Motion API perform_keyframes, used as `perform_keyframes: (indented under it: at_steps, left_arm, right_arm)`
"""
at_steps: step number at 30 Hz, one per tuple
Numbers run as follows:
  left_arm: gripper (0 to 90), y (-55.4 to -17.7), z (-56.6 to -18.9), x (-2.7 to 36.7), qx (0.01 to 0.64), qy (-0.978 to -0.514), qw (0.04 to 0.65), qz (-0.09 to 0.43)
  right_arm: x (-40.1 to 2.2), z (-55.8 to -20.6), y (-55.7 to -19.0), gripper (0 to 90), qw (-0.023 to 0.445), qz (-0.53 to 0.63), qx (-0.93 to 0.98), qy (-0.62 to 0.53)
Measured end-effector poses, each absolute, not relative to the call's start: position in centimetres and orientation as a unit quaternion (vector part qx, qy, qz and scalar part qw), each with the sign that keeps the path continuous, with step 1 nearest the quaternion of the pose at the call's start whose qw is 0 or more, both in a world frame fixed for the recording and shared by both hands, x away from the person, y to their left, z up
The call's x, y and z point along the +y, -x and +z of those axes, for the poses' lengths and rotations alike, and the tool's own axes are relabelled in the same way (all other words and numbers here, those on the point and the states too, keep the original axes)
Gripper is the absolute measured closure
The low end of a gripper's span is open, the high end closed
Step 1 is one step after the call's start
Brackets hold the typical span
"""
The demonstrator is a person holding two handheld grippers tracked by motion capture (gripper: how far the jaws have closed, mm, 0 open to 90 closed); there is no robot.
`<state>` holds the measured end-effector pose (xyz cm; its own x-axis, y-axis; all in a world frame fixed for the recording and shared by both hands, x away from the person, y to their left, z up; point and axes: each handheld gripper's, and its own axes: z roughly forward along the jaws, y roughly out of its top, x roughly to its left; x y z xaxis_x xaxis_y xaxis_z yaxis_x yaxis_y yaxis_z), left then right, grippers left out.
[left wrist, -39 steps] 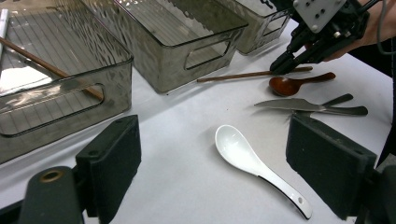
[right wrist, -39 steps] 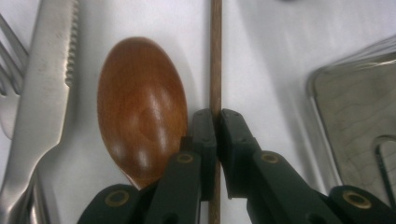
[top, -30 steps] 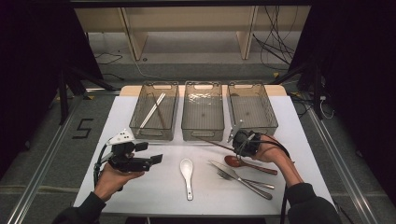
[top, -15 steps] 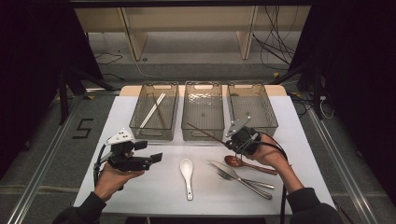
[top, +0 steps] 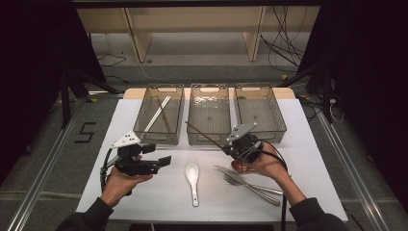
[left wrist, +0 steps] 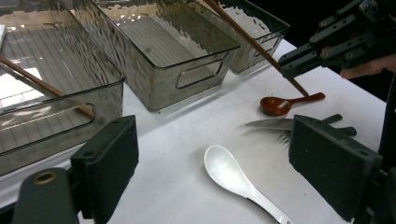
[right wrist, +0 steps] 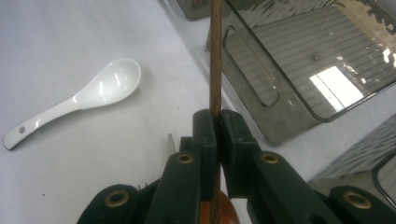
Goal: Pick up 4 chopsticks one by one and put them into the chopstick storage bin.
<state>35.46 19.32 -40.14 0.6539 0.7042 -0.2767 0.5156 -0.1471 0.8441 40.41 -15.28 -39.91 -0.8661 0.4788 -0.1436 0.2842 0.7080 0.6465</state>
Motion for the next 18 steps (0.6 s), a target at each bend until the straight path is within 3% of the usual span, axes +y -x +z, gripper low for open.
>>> perform_keyframes:
  at_steps: [18]
  left_arm:
    - [15.6, -36.9, -39.8, 15.6, 0.405, -0.741, 0.531, 0.065]
  right_arm:
    - [-13.3, -39.8, -39.0, 85.6, 0.140, 0.354, 0.900, -0.212]
